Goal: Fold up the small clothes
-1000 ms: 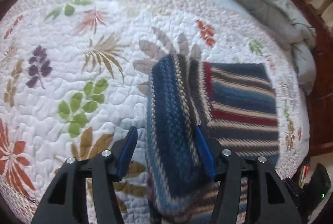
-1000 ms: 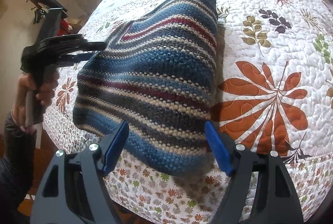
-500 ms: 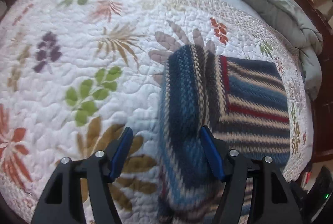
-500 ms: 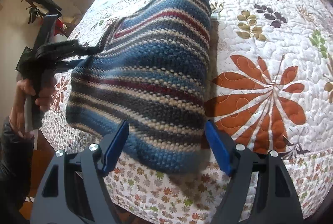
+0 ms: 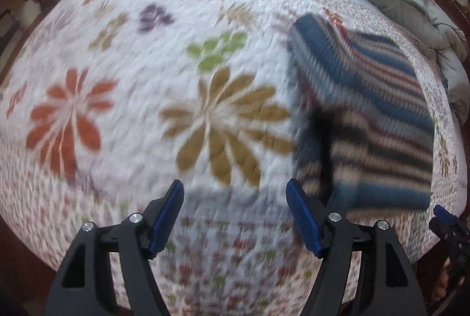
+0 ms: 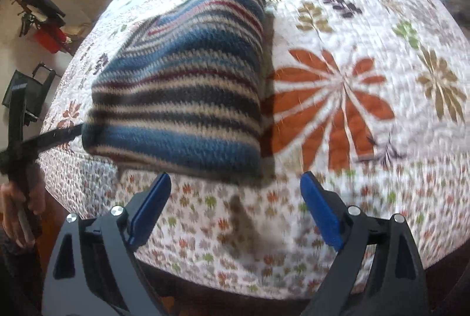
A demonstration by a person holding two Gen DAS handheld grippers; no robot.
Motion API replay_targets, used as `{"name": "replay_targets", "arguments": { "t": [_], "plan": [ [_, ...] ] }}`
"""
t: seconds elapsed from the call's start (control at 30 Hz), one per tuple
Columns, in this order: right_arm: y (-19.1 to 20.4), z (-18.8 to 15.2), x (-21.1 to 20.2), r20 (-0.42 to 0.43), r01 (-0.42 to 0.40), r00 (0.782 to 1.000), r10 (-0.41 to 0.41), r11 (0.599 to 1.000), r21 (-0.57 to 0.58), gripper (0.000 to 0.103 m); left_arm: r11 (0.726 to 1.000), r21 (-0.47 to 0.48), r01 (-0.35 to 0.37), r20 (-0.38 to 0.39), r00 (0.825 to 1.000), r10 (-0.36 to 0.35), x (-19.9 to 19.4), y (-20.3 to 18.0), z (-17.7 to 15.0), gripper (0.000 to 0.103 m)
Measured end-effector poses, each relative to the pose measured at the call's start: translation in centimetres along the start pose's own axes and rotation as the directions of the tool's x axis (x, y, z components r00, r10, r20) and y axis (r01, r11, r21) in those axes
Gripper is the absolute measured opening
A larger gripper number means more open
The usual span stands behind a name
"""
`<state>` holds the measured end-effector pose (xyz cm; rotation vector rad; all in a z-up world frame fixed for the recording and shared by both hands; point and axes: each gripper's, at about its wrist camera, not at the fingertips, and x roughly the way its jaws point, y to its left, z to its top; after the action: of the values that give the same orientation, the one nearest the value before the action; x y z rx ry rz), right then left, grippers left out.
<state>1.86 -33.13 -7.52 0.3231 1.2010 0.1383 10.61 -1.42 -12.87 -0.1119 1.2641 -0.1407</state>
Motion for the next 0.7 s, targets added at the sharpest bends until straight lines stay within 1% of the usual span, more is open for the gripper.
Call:
{"name": "replay_targets", "arguments": {
  "t": [0.1, 0.17, 0.2, 0.3, 0.37, 0.47, 0.57, 0.67, 0.7],
  "plan": [
    [-0.2, -1.5, 0.1, -0.021, 0.032, 0.999, -0.032, 0.999, 0.017, 0.09, 1.0, 0.0, -0.018, -0.009, 1.0, 0.018, -0.1, 0.2, -1.9, 0.077],
    [-0.2, -2.7, 0.6, -0.045, 0.058, 0.997, -0.057, 0.998, 0.029, 0.09, 0.999, 0.017, -0.036, -0.014, 0.999, 0.036, -0.2, -0.1, -3.2, 0.078],
    [0.0, -3.2, 0.8, -0.055, 0.058, 0.997, -0.056, 0.998, 0.032, 0.09, 0.999, 0.023, -0.042, -0.015, 0.999, 0.043, -0.2, -0.4, -3.8, 0.078],
    [0.9, -4.3, 1.6, -0.091, 0.05, 0.995, -0.047, 0.998, 0.029, 0.09, 0.999, 0.035, -0.028, -0.026, 0.999, 0.029, -0.3, -1.6, -4.8, 0.08],
    [2.1, -5.1, 2.0, -0.108, 0.058, 0.993, -0.057, 0.998, 0.005, 0.09, 0.998, 0.063, -0.021, -0.026, 0.999, 0.022, -0.7, -2.9, -5.4, 0.082],
    [3.8, -5.4, 1.5, -0.097, 0.053, 0.994, -0.055, 0.998, -0.027, 0.09, 0.996, 0.086, -0.014, -0.009, 1.0, 0.014, -1.6, -4.0, -5.8, 0.085],
    [4.9, -4.9, 0.6, -0.076, 0.045, 0.996, -0.047, 0.998, -0.034, 0.09, 0.995, 0.102, -0.007, 0.01, 1.0, 0.006, -2.7, -4.7, -5.9, 0.085],
    [5.7, -4.0, -0.9, -0.036, 0.047, 0.998, -0.048, 0.998, -0.037, 0.091, 0.996, 0.09, 0.015, 0.029, 0.999, -0.018, -3.9, -4.7, -5.6, 0.086],
    [5.8, -3.6, -1.3, -0.024, 0.045, 0.999, -0.046, 0.998, -0.037, 0.091, 0.996, 0.081, 0.032, 0.039, 0.999, -0.035, -4.6, -4.7, -5.5, 0.087]
  ]
}}
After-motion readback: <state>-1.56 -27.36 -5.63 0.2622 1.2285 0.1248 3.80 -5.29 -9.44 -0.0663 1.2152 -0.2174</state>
